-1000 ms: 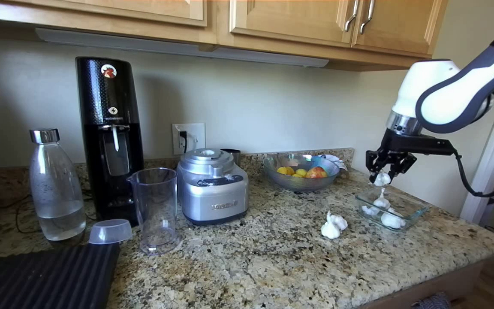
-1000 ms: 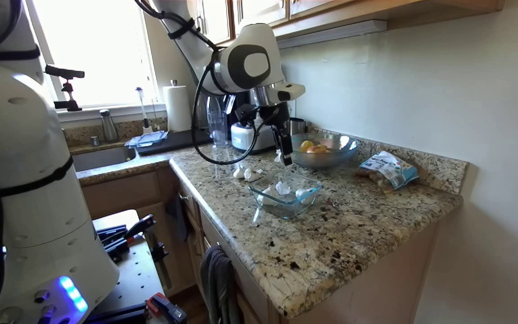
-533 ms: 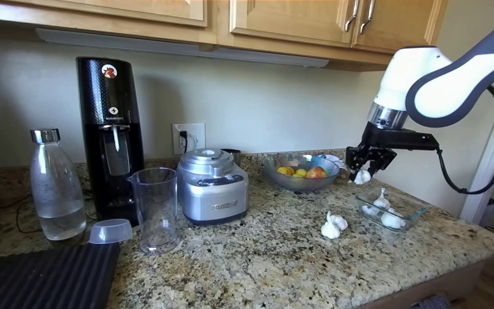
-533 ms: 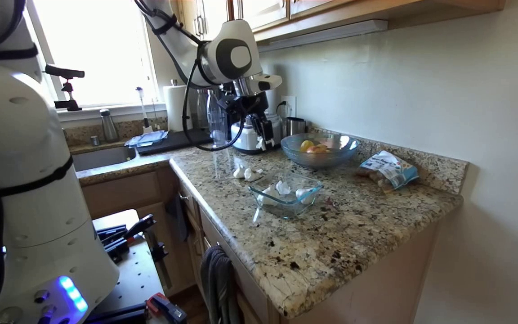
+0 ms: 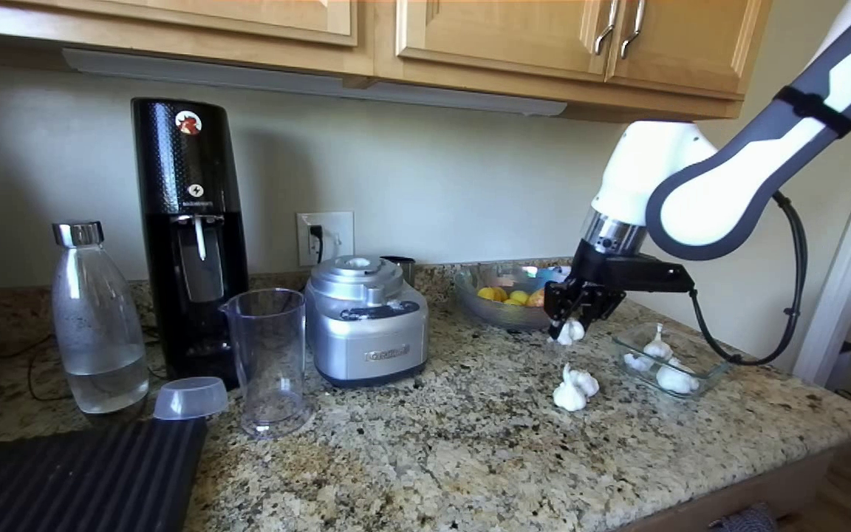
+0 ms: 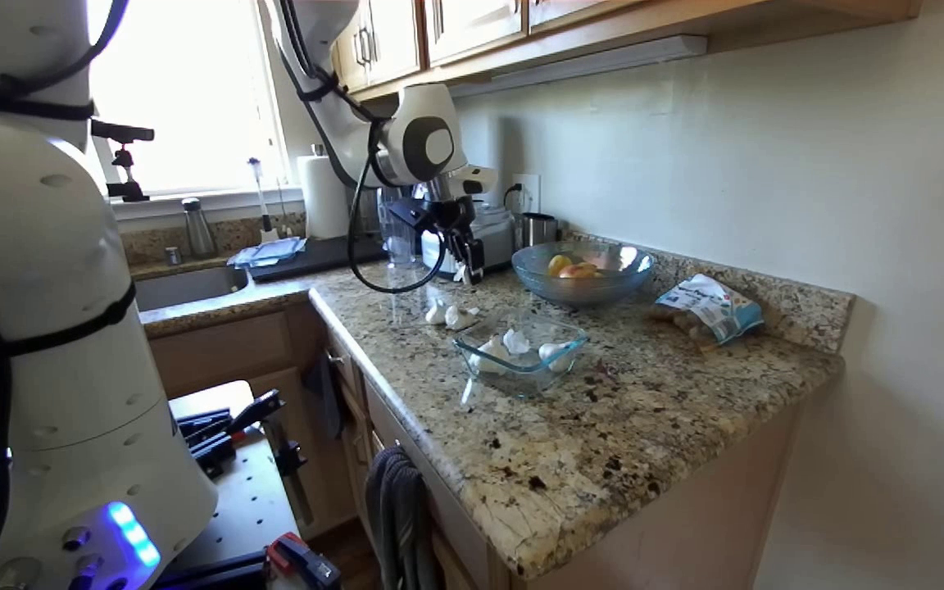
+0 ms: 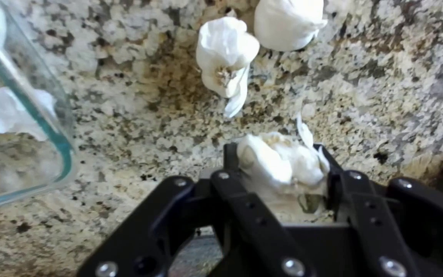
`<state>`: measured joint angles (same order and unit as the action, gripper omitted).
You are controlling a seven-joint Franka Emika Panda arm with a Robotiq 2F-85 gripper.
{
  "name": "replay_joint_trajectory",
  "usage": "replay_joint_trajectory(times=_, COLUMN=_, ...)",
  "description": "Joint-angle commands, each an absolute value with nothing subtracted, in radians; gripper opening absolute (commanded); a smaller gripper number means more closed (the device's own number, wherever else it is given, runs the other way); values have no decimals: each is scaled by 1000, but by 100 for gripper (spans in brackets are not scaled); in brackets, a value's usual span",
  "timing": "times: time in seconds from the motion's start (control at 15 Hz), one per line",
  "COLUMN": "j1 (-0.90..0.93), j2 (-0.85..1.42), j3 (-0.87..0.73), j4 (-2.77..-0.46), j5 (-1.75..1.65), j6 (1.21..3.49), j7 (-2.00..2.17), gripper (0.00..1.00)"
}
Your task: Remove the cloves of garlic from the glass bowl and put it on the counter
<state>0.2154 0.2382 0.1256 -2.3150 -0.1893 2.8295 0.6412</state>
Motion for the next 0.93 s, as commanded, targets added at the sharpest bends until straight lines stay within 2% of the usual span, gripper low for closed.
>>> replay_joint_trajectory(times=0.0, j1=260, j2=358, j3=107, j4=-2230, j5=-146, j6=2842, j7=582, gripper=23)
replay_joint_trajectory(times=0.33, j1=290, j2=401, j3=101, j4=-2197, j5=-85, j6=2842, j7=522, gripper=23)
replay_joint_trajectory(times=0.4, j1=301, j2=386, j3=88, j4=-2210, j5=-86, j6=2842, j7=518, gripper=59)
replay_joint_trajectory(times=0.47, j1=318, j2=363, j3=66, j4=-2227, j5=-101, j6=2838, j7=524, gripper=74)
replay_joint_trajectory(times=0.73, j1=307, j2=302, j3=65, j4=-2263, j5=-72, j6=2795, j7=505, gripper=98)
replay_joint_trajectory(times=0.87, j1=301, j2=274, j3=59, j4=-2275, j5=-58, j6=2768, j7=507, gripper=100)
